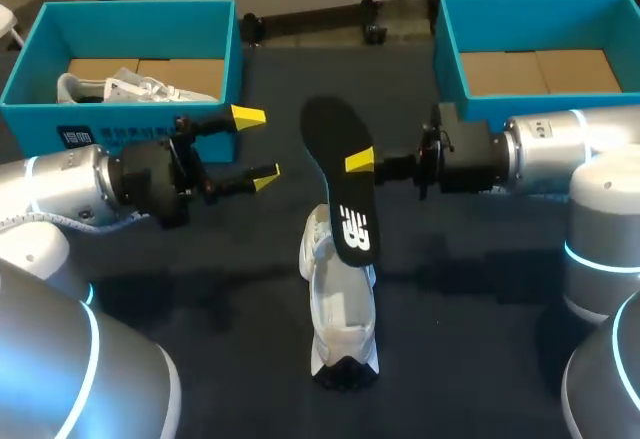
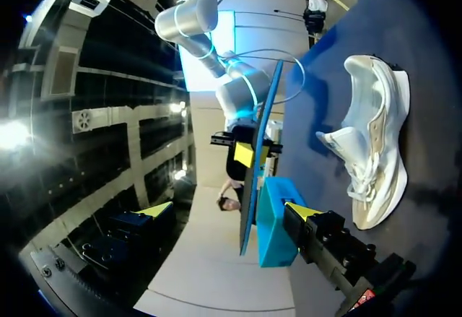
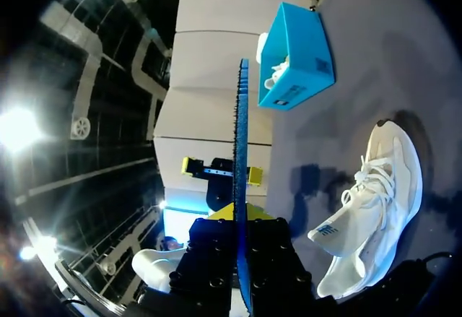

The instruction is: Take the shoe out of the shoebox, open the shoe tongue, remove and reinsert the insole, then place the shoe into the shoebox

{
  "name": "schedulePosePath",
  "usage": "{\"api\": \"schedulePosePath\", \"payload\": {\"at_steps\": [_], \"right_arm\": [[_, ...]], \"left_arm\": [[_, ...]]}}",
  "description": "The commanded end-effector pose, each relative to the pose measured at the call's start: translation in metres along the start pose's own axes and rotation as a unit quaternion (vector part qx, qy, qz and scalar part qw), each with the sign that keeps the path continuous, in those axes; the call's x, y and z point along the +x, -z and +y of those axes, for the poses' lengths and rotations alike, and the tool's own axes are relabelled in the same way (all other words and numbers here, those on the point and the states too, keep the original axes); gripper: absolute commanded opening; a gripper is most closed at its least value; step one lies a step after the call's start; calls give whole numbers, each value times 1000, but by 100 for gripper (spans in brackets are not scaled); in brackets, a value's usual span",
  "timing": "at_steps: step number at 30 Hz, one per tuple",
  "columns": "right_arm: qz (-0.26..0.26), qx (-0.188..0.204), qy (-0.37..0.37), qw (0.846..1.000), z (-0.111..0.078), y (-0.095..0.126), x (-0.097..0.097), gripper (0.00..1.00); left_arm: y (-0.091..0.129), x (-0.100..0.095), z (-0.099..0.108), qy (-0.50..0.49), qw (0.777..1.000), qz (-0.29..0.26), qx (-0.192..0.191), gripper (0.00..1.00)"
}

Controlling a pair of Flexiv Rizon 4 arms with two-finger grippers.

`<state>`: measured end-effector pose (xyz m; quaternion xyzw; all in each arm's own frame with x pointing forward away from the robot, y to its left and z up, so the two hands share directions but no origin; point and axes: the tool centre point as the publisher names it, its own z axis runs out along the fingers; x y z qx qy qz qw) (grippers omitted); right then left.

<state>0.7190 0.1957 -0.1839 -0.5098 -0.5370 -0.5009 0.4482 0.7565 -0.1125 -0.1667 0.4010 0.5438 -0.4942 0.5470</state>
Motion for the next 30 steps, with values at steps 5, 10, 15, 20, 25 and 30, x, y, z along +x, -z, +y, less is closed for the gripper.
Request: {"api": "schedulePosePath", "payload": {"at_steps": [5,10,15,20,25,30], "right_arm": [[-26,-26,8,999,-10,-11,3,0],[-17,-29,5,999,-14,-15,0,0],[-11,-28,1,1000,-17,-17,-2,0],[-11,-28,0,1000,-18,-18,-3,0],[-11,-28,0,1000,-18,-18,-3,0],[-11,-28,0,1000,-18,-18,-3,0]], "left_arm": [[-13,9,-5,12,1000,6,-25,100],[-20,13,-5,17,1000,10,-22,100],[-30,18,-4,16,1000,20,-13,100],[-39,23,-6,14,1000,26,-9,91],[-45,29,-5,10,999,32,-9,79],[-48,32,-6,8,999,43,-1,72]]}}
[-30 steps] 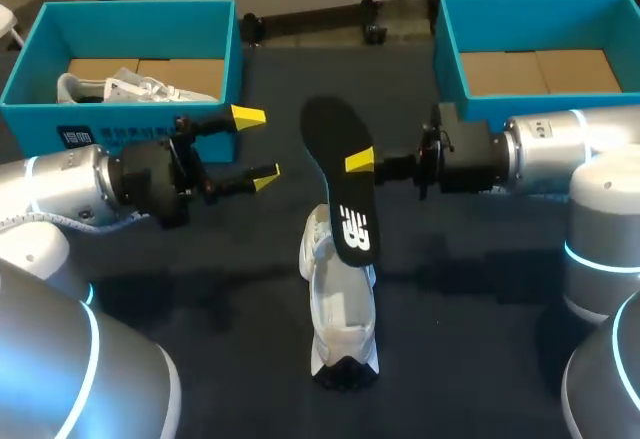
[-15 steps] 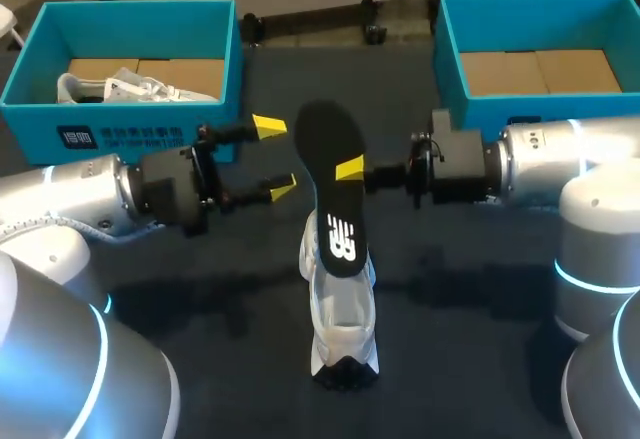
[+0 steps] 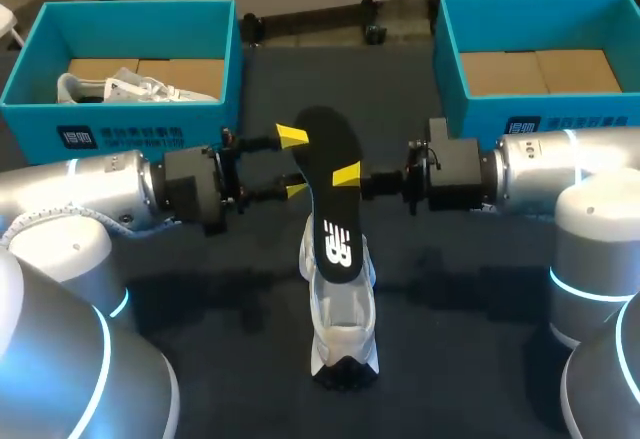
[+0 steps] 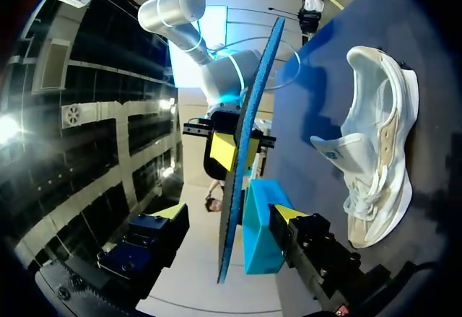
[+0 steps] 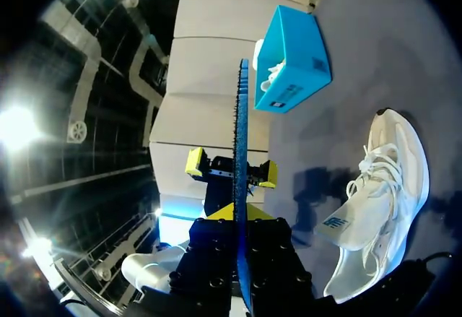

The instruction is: Take the shoe out of the shoebox, open the shoe tongue, remove and reinsert the insole, then place the shoe into the shoebox

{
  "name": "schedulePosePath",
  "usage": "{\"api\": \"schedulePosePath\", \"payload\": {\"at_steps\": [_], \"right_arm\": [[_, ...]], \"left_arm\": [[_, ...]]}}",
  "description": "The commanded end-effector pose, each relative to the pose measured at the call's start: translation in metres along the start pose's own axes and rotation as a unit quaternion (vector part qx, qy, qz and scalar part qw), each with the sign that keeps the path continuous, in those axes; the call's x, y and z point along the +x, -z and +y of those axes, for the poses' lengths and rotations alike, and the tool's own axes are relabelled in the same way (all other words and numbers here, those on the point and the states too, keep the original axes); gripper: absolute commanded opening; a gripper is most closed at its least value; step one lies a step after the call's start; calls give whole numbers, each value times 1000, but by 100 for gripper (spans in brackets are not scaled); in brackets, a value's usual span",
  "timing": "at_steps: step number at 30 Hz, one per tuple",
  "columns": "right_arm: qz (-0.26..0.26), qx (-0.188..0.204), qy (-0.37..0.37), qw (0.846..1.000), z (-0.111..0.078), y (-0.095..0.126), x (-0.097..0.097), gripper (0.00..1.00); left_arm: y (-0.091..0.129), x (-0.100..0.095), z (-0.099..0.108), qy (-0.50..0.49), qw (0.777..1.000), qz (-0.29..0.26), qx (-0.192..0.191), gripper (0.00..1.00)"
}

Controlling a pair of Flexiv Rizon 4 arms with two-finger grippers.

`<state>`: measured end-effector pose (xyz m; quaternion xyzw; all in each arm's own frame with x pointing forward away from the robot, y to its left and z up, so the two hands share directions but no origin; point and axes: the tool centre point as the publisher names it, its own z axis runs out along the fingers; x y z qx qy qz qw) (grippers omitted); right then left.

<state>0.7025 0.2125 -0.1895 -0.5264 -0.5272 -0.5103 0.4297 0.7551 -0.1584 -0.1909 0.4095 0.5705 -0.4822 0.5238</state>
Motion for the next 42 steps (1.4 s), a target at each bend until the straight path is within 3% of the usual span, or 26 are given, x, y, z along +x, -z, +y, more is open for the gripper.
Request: {"api": "schedulePosePath", "payload": {"at_steps": [1,7,9,17,42], "right_arm": [[-1,-1,0,1000,-1,-1,0,0],[-1,-1,0,1000,-1,-1,0,0],[-1,-1,0,1000,-1,-1,0,0],[-1,-1,0,1000,-1,-1,0,0],[-1,-1,0,1000,-1,-1,0,0]], "left_arm": [[-6,3,2,-5,1000,8,6,72],[-9,5,4,-11,1000,14,8,66],[-10,6,4,-11,1000,15,10,57],[-16,8,4,-18,999,19,19,50],[-26,8,4,-62,998,18,17,43]]}}
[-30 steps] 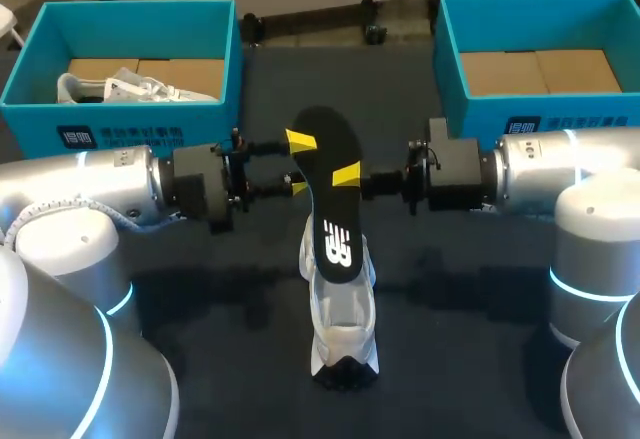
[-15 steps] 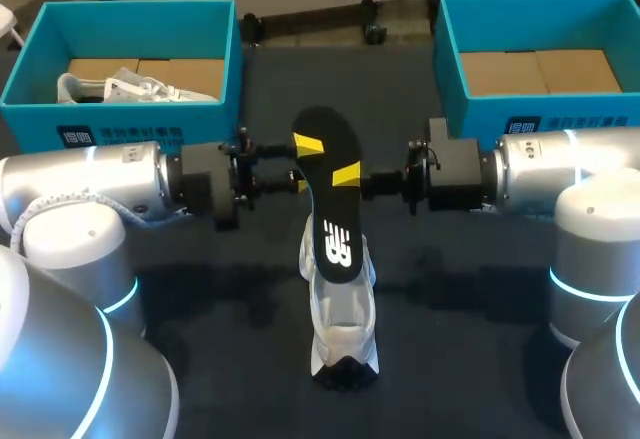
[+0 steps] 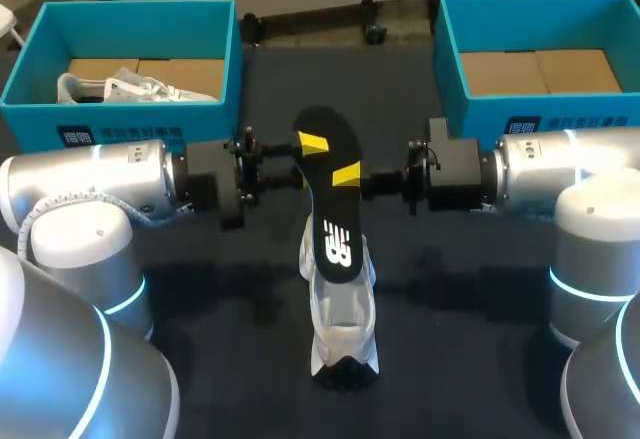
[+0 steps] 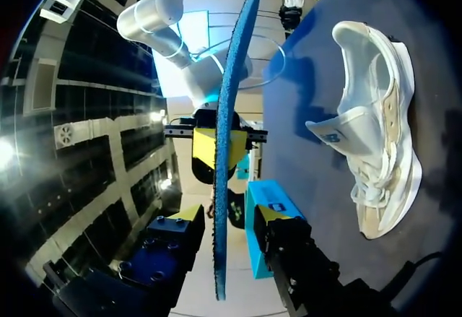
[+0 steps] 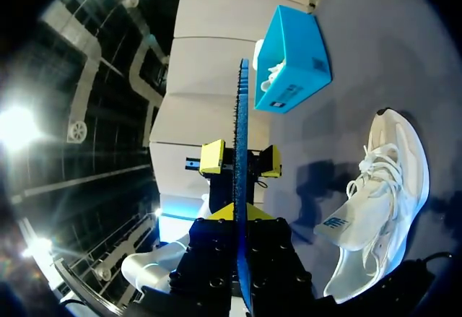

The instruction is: Take the shoe out of the shoebox, open the shoe tongue, remove and reinsert the insole, then place the shoe into the shoebox

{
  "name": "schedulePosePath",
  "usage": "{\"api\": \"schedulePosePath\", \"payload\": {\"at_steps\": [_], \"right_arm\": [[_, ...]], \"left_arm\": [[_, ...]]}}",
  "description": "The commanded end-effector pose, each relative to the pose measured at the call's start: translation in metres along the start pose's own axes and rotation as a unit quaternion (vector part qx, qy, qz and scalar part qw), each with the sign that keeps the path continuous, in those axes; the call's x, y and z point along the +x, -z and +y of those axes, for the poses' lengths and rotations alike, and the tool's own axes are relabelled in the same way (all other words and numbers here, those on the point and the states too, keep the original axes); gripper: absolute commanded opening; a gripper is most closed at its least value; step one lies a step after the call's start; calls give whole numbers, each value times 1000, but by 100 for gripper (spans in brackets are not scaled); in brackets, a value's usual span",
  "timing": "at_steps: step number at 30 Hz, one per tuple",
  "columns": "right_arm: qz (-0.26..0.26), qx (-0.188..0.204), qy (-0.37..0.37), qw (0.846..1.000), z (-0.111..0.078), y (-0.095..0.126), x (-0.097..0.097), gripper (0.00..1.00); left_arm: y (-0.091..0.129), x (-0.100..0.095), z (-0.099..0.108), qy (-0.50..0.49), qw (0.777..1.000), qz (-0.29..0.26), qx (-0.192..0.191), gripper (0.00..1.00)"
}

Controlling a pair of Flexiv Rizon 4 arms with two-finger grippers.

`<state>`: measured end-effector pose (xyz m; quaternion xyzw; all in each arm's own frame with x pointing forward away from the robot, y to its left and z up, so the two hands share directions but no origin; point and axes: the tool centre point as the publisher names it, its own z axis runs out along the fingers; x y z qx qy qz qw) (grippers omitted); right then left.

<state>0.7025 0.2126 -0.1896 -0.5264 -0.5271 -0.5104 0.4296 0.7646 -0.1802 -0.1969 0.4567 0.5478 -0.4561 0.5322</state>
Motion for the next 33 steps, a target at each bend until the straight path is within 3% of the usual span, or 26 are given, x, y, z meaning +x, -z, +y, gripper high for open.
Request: {"api": "schedulePosePath", "payload": {"at_steps": [1,10,11,13,17,18,19,21,33], "right_arm": [[-2,-1,0,1000,-1,-1,0,0],[-2,-1,0,1000,-1,-1,0,0],[-2,-1,0,1000,-1,-1,0,0],[-2,-1,0,1000,-1,-1,0,0],[-2,-1,0,1000,-1,-1,0,0],[1,-1,-2,1000,-1,-1,0,6],[2,-2,-2,1000,-1,0,-1,29],[6,-2,-3,1000,-1,2,-2,100],[15,20,63,998,-9,53,-17,100]], "left_arm": [[-3,2,-2,-9,1000,1,0,43],[-3,3,-6,-12,1000,4,8,35],[-4,4,-6,-12,1000,5,9,29],[-5,4,-6,-14,1000,5,10,0],[-7,5,-6,-17,1000,7,8,0],[-7,5,-6,-17,1000,8,9,0],[-7,6,-6,-19,1000,9,9,0],[-7,6,-6,-19,1000,10,9,0],[24,3,-29,11,999,28,40,0]]}}
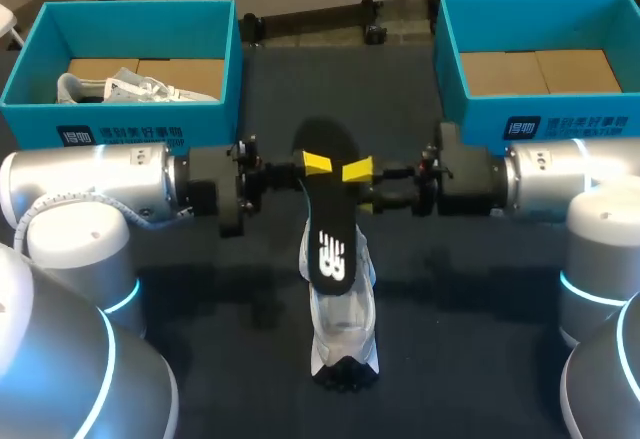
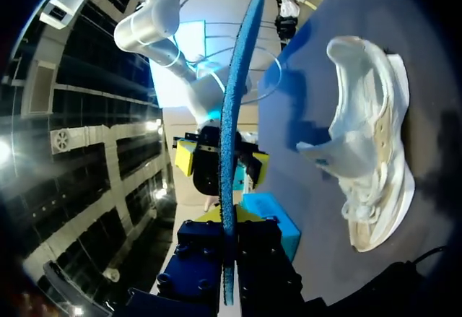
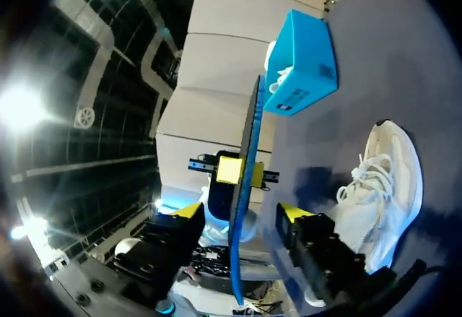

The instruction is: Take the shoe out of the shoebox, open the shoe tongue, remove and reinsert the insole, then place the shoe into the shoebox

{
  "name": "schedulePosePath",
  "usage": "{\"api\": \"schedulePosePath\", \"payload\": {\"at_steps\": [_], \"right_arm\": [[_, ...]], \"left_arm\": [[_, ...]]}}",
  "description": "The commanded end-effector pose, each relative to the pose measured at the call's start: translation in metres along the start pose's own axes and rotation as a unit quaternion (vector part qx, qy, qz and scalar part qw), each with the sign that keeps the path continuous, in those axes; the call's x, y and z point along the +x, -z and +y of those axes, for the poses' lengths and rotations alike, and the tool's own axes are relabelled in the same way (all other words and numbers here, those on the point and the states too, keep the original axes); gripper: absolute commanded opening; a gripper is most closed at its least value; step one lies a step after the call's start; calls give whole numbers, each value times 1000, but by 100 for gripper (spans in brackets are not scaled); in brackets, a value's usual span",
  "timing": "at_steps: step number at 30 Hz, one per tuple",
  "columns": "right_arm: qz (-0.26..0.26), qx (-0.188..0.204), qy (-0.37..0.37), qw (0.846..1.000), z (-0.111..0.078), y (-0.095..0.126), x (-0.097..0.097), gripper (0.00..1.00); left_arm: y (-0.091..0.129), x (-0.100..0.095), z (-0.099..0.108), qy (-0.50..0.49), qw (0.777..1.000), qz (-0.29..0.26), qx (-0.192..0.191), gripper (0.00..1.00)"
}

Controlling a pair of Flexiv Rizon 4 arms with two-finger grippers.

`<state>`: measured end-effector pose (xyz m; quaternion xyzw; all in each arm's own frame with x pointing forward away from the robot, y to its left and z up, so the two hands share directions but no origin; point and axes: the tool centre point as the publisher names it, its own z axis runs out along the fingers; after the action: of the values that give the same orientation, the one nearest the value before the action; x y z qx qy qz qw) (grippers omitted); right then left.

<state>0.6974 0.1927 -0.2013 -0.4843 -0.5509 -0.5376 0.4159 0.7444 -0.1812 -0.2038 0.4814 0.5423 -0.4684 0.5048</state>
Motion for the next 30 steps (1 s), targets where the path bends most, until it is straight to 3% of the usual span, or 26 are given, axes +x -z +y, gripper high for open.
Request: {"api": "schedulePosePath", "payload": {"at_steps": [1,8,12,16,27,30], "right_arm": [[-1,15,12,1000,-5,37,-3,100],[3,28,39,999,-10,68,-10,100],[62,73,57,994,-15,92,-14,100],[62,73,57,994,-15,92,-14,100],[62,73,57,994,-15,92,-14,100],[34,85,126,988,-21,110,-11,100]], "left_arm": [[23,-3,-12,8,1000,10,4,0],[36,-3,-33,20,999,31,19,0],[46,-2,-54,49,997,43,33,0],[57,3,-71,58,995,73,34,0],[57,3,-71,58,995,73,34,0],[47,4,-79,79,992,69,63,0]]}}
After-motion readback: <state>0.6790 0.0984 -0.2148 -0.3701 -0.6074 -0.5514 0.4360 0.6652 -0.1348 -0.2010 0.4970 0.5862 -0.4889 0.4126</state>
